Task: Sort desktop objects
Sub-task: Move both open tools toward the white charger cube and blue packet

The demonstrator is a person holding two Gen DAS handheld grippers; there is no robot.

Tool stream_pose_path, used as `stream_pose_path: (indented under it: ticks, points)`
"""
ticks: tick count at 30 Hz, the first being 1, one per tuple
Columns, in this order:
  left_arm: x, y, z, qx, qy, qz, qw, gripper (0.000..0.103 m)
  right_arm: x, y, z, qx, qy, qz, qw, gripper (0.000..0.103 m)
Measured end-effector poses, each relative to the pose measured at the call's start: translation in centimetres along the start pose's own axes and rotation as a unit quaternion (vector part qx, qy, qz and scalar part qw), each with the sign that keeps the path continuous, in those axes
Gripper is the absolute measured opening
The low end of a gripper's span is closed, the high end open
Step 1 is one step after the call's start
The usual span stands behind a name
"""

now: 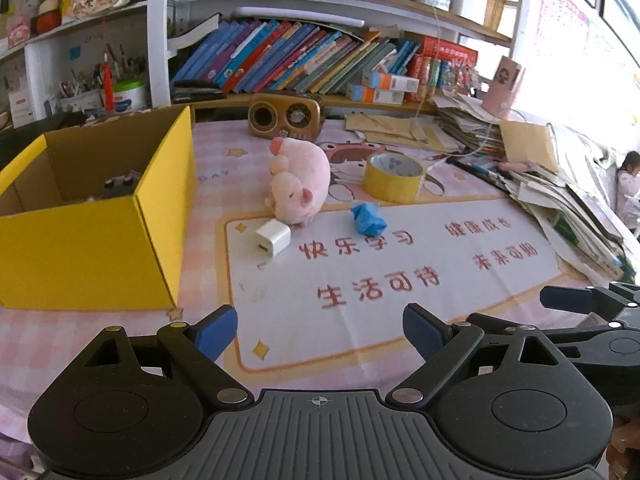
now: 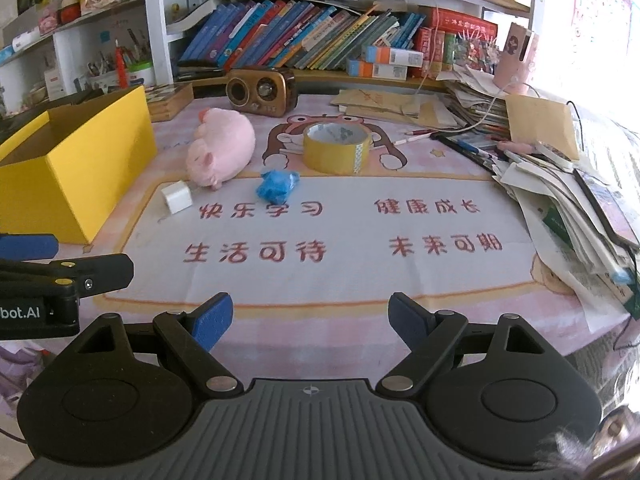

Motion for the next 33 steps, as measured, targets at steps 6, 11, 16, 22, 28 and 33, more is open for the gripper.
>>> stream_pose_path:
  ticks: [6, 11, 16, 22, 28, 33]
  points:
    - [1.9, -0.3, 1.4, -0.014, 0.004, 0.026, 0.9996, 0.092, 2.4, -1.4, 1.7, -0.006, 0.005, 0.017, 1.000, 0.084]
    - [3.2, -0.6, 2.6, -0.027, 0.007, 0.050, 0.9984, 0.092, 4.4, -2.2, 3.4, -0.017, 0.008, 0.041, 0.999, 0.084]
    - [4.6, -0.6, 3.5, -0.039, 0.011, 0.072, 0.9966, 0.092, 6.7, -2.7, 4.9, -0.028, 0.014, 0.068, 0.997, 0.084]
    - [6.0, -0.5, 4.4, -0.053, 0.015, 0.103, 0.9931, 0.092, 9.5, -3.0, 6.5, -0.043, 0.014, 0.096, 0.994, 0.084]
    - [7.1, -0.3, 4.9, -0.062, 0.023, 0.128, 0.9895, 0.092, 12.7, -2.8, 7.5, -0.063, 0.021, 0.121, 0.990, 0.083]
    - [7.7, 0.0, 4.9, -0.067, 0.032, 0.146, 0.9865, 0.092, 15.1, -2.3, 8.0, -0.077, 0.027, 0.145, 0.986, 0.080]
Point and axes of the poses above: each gripper's, at about its wrist camera, not at the fingertips, and x roughly the way its jaws point, y to its left, z to its top, the point moved 5 cm from there along x, roughly the way its jaws point, and after that the axes turned 3 degrees about -y, right-handed, at the moved point
